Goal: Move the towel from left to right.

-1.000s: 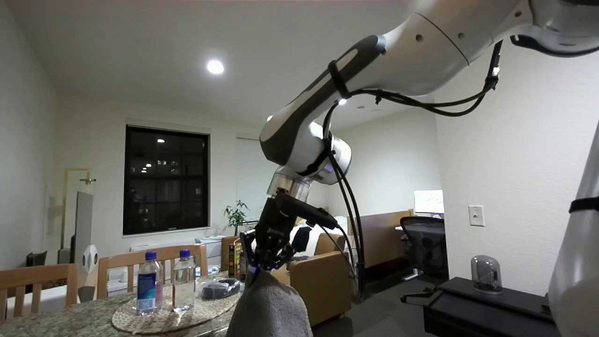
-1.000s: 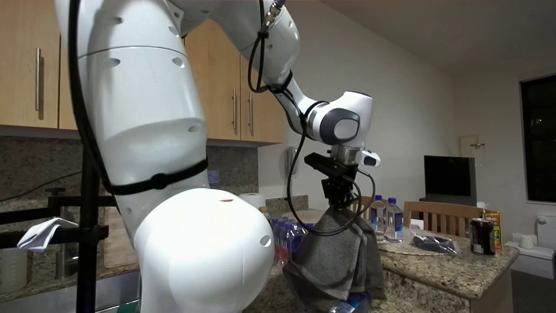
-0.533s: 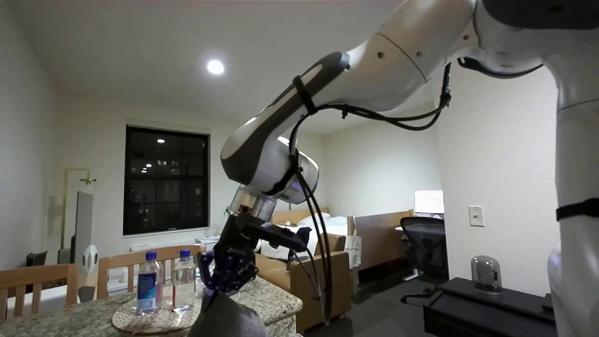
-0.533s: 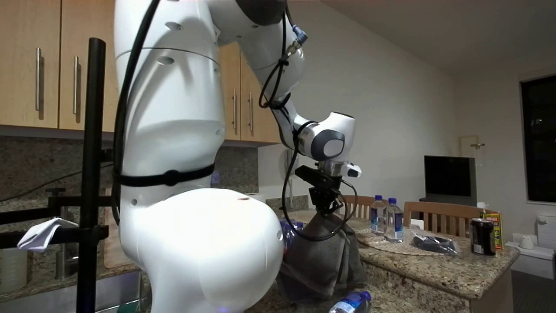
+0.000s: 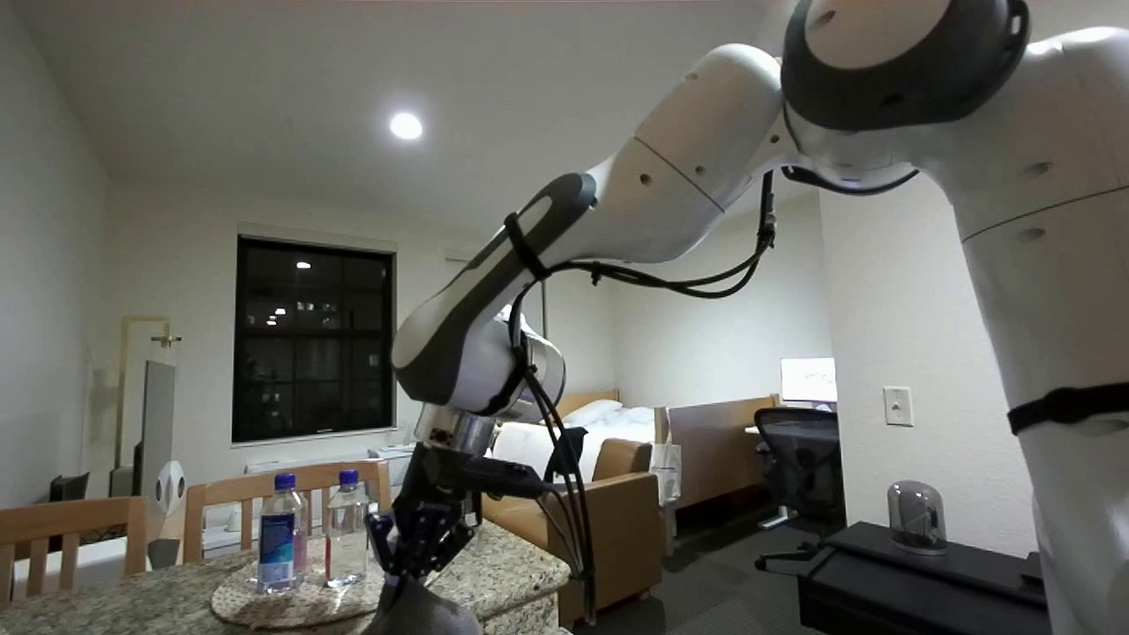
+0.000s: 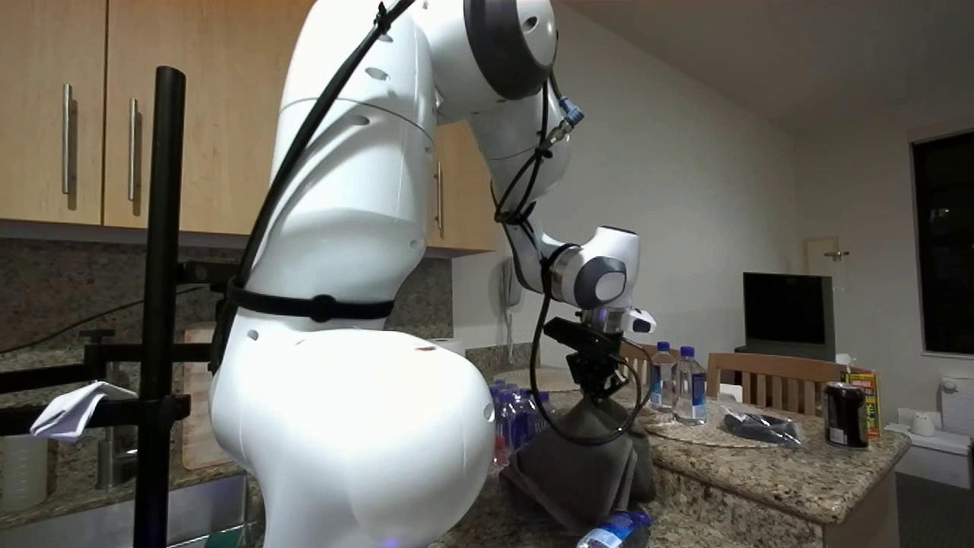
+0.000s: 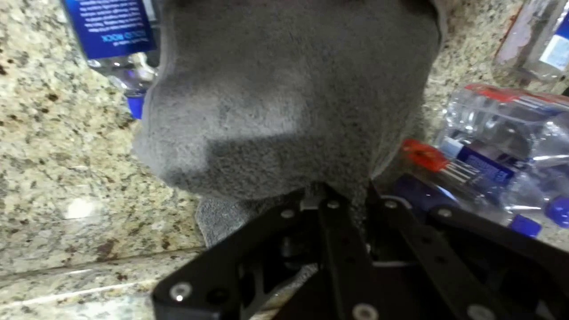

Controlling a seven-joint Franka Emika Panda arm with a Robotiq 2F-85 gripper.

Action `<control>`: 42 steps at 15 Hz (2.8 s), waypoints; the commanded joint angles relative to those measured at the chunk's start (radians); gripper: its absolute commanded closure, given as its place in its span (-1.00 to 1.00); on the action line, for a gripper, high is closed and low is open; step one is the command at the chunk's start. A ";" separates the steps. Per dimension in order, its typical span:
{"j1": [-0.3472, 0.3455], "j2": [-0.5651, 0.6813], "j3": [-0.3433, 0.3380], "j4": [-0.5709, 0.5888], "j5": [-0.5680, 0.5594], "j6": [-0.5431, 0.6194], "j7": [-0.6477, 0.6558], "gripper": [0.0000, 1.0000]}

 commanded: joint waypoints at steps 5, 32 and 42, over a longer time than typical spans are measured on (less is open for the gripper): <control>-0.037 -0.099 -0.071 -0.103 -0.226 -0.129 0.233 0.83; -0.122 -0.079 -0.042 -0.230 -0.499 -0.021 0.421 0.83; -0.026 0.201 -0.122 -0.047 -0.632 0.050 0.468 0.83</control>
